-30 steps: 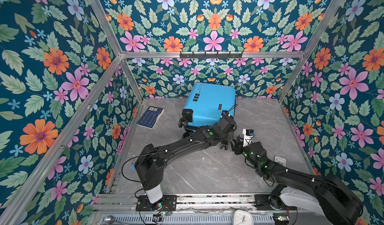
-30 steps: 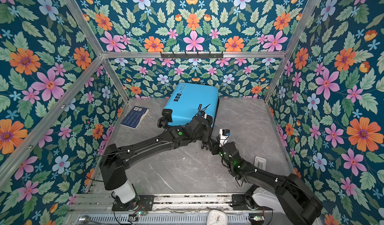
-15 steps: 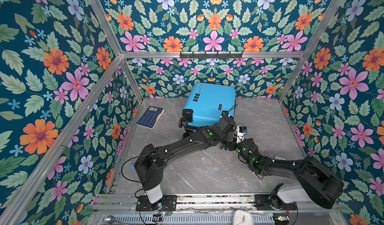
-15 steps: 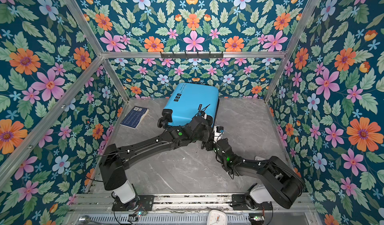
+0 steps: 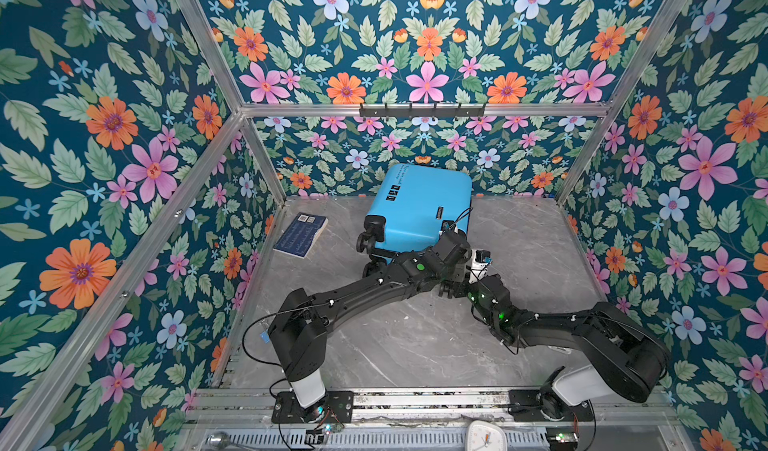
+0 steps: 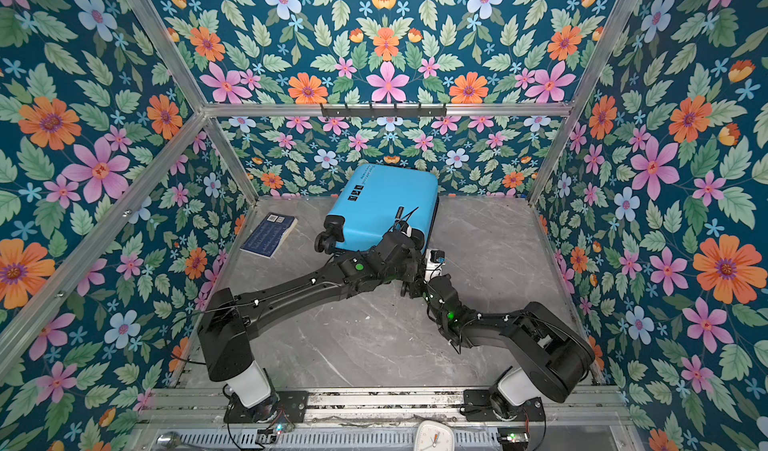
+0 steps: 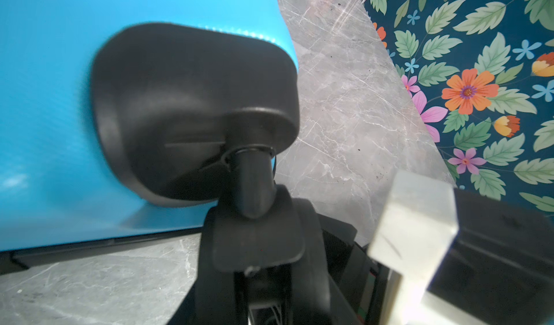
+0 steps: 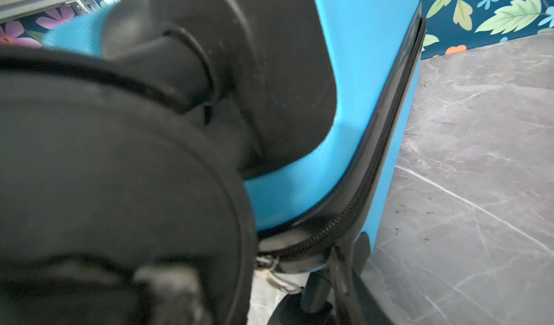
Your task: Pack the luggage
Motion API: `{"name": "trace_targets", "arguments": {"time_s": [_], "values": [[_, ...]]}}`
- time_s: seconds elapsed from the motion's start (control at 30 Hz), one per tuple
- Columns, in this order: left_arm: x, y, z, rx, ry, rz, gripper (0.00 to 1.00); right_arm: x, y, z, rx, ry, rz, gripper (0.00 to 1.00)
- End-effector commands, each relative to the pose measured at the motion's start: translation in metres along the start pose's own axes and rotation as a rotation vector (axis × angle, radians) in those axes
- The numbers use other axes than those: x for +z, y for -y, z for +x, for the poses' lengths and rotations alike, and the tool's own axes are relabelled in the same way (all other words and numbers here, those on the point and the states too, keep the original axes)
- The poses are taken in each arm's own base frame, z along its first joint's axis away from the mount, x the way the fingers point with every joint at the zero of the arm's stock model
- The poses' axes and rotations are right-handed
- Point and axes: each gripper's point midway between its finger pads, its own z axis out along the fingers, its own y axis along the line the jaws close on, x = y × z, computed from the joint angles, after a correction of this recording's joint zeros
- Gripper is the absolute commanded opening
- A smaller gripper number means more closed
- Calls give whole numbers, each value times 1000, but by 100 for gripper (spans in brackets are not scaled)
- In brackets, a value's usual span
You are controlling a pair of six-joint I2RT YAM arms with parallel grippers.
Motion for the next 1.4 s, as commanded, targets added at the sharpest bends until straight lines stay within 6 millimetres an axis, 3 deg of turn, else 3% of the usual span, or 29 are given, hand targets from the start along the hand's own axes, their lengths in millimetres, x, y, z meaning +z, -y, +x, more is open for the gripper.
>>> {"name": "trace_targets", "arguments": {"time_s": [0.0, 0.2, 0.37, 0.7, 0.97, 1.13, 1.37], "values": [[-20, 39, -47, 2, 173, 164, 0, -1, -5, -15, 19, 57, -14, 37], [-19, 39, -46, 1, 172, 164, 0, 0, -7, -11, 17, 41, -33, 27], [-20, 38, -47, 0, 174, 163, 0, -3, -4, -6, 20, 36, -28, 25], [-20, 38, -46, 1, 172, 161, 0, -9, -2, 1, -8, 41, -52, 34], [-21, 37, -45, 2, 169, 160, 0, -1, -12, 4, -16, 31, -94, 32], [-20, 38, -45, 2, 168, 161, 0, 4, -10, 3, -11, 38, -77, 37], [-21, 38, -45, 3, 167, 161, 0, 7, -5, -1, 13, 74, -51, 26]]}}
